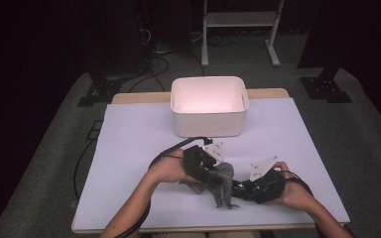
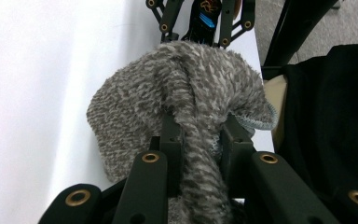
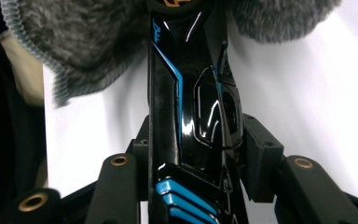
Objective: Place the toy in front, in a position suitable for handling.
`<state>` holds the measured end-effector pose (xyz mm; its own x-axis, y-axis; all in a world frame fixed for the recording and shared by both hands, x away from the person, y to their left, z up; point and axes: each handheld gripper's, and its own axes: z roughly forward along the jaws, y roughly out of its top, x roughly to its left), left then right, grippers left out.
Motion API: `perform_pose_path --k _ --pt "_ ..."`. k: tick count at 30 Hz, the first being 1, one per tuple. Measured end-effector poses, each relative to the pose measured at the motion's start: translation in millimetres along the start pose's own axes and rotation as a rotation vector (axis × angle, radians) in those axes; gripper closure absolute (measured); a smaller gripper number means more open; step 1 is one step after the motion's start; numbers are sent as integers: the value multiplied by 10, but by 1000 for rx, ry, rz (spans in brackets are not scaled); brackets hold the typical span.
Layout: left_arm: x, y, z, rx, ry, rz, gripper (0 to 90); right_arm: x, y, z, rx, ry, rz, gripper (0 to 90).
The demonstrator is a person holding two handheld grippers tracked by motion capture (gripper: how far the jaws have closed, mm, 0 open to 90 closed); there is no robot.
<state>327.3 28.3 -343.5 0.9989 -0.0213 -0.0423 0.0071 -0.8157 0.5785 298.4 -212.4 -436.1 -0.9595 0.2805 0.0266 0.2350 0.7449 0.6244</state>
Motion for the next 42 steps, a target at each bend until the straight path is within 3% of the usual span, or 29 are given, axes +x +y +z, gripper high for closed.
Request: perform_pose_path --k 8,12,16,18,20,25,27,32,42 --pt "-4 -306 -286 4 43 -42 761 -65 500 296 -30 30 -70 555" --pt "4 -499 -305 25 66 -57 761 -53 777 520 -58 67 -97 553" --pt "33 -660 -251 21 60 -95 761 -30 815 725 -50 84 -106 548" --pt "43 -692 -208 9 45 -106 761 -32 781 733 -80 94 -96 537" --pt "48 -682 -176 7 47 -102 761 -55 750 712 -93 128 -65 480" --pt "54 -615 -149 17 61 -91 761 -62 595 571 -100 107 -49 438" --pt "47 -580 -137 22 65 -85 760 -57 509 482 -111 94 -39 462" --pt "25 -453 -68 25 53 -52 761 -96 335 298 -164 93 29 667" --pt "28 -10 238 63 12 40 760 -72 326 313 -178 79 19 666"
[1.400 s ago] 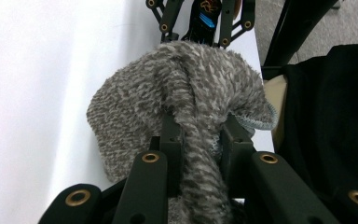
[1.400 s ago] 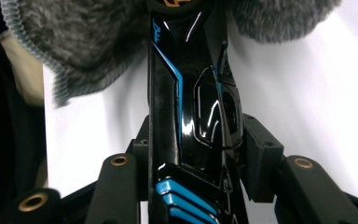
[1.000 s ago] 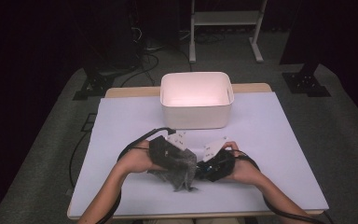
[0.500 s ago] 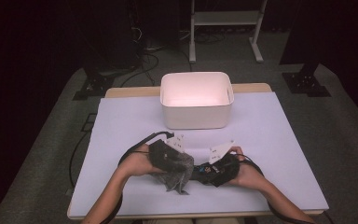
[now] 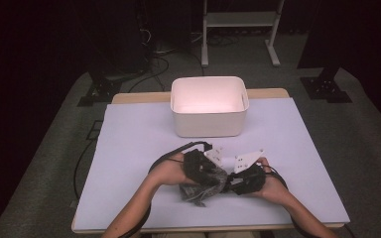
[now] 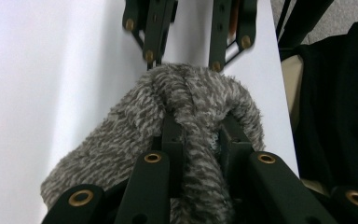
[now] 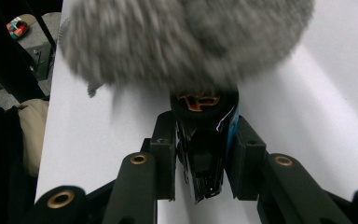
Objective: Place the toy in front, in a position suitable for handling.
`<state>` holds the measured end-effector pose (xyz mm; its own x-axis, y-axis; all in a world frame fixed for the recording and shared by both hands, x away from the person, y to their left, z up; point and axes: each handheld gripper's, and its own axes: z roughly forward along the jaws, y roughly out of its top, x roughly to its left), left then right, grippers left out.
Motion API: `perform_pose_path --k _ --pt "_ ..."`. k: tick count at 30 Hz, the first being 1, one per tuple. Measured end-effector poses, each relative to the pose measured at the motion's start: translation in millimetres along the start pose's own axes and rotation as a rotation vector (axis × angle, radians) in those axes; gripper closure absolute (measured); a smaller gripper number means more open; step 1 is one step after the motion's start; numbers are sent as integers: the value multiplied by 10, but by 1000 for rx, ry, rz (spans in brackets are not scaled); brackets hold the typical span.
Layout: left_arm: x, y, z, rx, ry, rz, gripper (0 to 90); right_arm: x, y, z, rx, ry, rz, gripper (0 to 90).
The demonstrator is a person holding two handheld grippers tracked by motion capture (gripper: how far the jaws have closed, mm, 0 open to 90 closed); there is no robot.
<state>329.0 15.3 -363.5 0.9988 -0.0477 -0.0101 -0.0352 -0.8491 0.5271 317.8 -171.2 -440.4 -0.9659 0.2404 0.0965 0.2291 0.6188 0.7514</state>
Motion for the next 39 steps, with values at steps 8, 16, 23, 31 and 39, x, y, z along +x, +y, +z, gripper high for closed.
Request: perform_pose_path --k 8,16,23,31,39 --pt "9 137 126 4 -18 22 762 7 -19 3 -8 0 9 667" --pt "-5 -98 -38 -12 10 -12 762 7 -45 9 20 -7 2 682" --pt "-12 -446 -244 -52 48 -80 762 -6 -47 12 15 -1 13 681" --pt "-14 -719 -458 -62 86 -137 761 1 -36 14 24 -9 0 681" --pt "-5 -878 -525 -82 96 -172 762 -9 -31 18 24 -7 1 681"
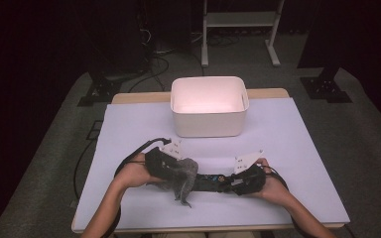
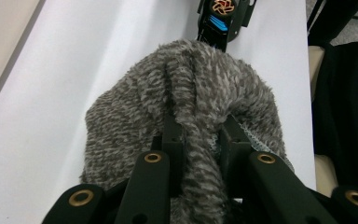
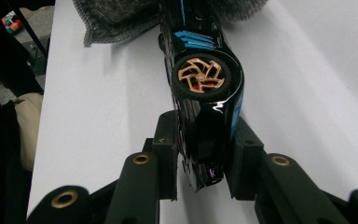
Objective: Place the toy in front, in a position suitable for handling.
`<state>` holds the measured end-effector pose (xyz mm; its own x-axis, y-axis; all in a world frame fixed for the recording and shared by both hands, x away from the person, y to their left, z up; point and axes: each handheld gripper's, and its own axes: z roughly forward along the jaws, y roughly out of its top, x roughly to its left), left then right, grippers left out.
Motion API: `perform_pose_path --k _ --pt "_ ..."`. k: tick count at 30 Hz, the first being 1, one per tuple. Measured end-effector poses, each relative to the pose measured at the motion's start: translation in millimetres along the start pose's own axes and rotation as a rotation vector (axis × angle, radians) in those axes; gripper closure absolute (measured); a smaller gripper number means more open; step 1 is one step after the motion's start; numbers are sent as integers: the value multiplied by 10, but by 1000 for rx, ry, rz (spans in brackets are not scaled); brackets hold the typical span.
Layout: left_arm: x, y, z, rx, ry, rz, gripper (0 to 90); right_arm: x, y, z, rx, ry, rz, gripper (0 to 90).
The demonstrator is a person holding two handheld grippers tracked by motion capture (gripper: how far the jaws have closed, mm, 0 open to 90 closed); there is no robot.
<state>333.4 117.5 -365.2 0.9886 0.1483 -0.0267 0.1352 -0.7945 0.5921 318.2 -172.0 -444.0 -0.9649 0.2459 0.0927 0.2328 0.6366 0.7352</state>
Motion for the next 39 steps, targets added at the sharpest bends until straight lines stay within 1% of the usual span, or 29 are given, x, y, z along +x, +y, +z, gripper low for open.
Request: perform_pose_path --k 4,6,9,11,13,16,19,21,22,24,28,33,36,39 --pt "-25 103 79 4 -13 28 762 7 8 4 2 -2 1 681" --pt "-38 183 132 5 -22 48 762 11 9 5 3 -3 3 681" --pt "-63 327 229 -10 -47 71 763 14 10 8 3 -4 -3 681" --pt "-87 441 319 6 -55 100 763 15 11 10 3 -8 -11 681" --pt "-107 557 411 22 -70 126 763 11 13 13 2 -4 -5 681" --pt "-136 722 537 54 -78 167 762 12 13 15 1 -5 -5 681" --pt "-154 844 614 66 -83 182 762 9 9 15 -1 -4 -3 681" --pt "-168 898 670 77 -93 191 762 10 6 15 -4 0 -2 681" --pt "-172 912 693 78 -102 187 762 8 4 15 -5 -1 -3 681" --pt "-166 915 704 70 -109 180 762 11 0 16 -6 0 -2 681" --pt "-142 847 669 53 -114 165 763 17 2 16 -4 -2 -2 682" --pt "-136 738 571 53 -89 163 762 12 2 18 -7 -2 2 682" --pt "-111 613 474 50 -67 133 763 12 1 19 -7 -4 -2 682" --pt "-79 462 366 27 -52 97 762 8 2 19 -9 -2 4 681"
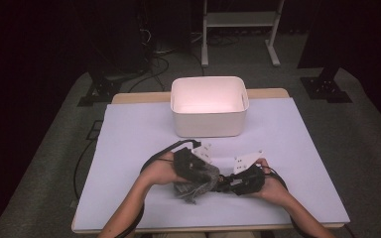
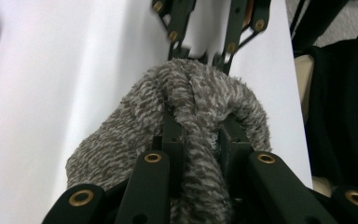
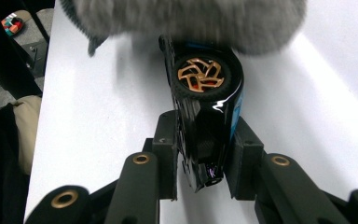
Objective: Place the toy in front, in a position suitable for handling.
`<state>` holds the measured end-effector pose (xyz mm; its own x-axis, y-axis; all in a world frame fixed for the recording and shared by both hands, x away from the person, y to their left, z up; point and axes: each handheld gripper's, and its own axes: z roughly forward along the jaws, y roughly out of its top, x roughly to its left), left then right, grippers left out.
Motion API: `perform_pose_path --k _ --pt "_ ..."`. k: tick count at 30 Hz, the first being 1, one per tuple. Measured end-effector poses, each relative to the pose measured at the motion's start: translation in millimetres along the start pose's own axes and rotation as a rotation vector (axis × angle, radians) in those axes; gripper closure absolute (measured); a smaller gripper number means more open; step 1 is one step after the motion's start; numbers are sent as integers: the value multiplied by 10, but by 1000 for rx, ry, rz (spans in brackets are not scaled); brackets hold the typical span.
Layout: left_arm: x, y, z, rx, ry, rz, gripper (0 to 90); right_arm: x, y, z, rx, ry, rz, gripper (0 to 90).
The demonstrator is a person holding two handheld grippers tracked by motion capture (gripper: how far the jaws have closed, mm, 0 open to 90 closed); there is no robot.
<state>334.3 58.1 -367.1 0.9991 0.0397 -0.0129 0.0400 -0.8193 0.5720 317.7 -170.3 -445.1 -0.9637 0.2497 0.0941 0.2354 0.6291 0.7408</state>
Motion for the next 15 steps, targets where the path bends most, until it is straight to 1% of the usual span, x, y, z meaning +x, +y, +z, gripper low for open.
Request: perform_pose_path --k 4,8,11,13,15 --pt "12 -190 -115 -31 24 -46 762 2 1 0 2 -2 -4 682" --pt "7 -321 -210 -57 38 -72 762 8 0 1 0 -5 1 681" --pt "1 -396 -279 -58 55 -84 762 7 1 1 0 -5 1 681" --pt "5 -453 -324 -62 72 -100 762 3 -1 2 -2 -3 6 681" --pt "14 -509 -362 -56 83 -107 762 4 -1 2 -2 -3 5 680"
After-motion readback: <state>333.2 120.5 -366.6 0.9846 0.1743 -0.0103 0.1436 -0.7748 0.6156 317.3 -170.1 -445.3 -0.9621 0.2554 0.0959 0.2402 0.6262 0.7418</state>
